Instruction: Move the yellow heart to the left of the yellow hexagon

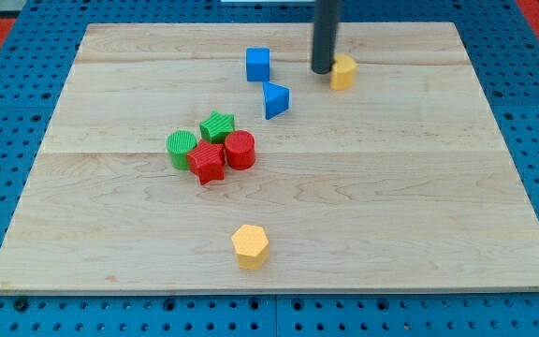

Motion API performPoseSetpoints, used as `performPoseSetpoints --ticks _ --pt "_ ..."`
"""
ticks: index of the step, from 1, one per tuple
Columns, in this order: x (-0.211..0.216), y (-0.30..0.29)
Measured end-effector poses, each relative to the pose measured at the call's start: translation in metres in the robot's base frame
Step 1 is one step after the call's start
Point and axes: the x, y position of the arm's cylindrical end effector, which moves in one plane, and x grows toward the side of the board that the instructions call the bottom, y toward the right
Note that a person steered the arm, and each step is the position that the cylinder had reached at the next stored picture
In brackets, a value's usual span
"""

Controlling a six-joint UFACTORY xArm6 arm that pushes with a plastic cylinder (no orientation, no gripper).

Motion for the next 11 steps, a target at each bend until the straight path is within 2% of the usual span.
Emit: performPoseSetpoints --ticks 1,2,3,4,5,6,7,9,10,11 --pt "-0.043 0.011" --pt "-0.044 0.057" --pt "0.012 0.027" --pt "0.022 -0.037" --pt "0.057 -0.062" --pt "0.079 -0.055" --pt "0.072 -0.047" --pt "0.123 -0.013" --pt "0.128 0.053" --pt "0.156 0.025"
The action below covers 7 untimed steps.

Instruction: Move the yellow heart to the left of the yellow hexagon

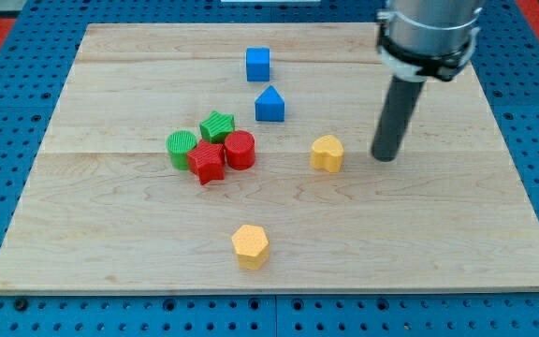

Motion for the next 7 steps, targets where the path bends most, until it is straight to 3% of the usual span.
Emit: performPoseSetpoints --ticks 2,4,7 --pt "-0.013 -0.056" --pt "0.027 -0.146" --pt "0.07 -0.172"
